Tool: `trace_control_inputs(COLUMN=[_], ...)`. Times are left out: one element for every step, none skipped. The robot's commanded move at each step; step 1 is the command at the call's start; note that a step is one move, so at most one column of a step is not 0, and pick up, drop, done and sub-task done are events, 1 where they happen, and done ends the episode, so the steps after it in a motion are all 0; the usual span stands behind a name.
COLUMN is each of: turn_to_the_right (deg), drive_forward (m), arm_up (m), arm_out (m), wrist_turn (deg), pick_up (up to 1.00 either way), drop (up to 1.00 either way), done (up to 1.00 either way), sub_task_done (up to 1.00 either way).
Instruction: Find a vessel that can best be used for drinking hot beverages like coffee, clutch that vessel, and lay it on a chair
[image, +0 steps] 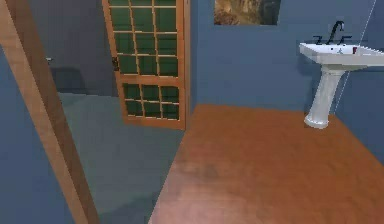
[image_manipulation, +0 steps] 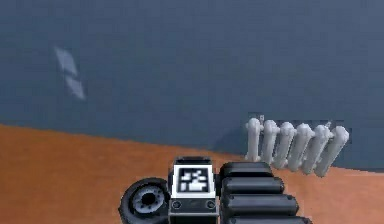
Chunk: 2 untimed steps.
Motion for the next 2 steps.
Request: trace_control_inputs(turn_to_the_right=[-6.0, 0.0], drive_forward=[0.0, 0.6], arm_up=[0.0, 0.0], arm_out=[0.0, 0.0], wrist_turn=[0.0, 0.0], pick_up=[0.0, 0.0], drop=[0.0, 0.0], done=[0.0, 0.0], sub_task_done=[0.0, 0.0])
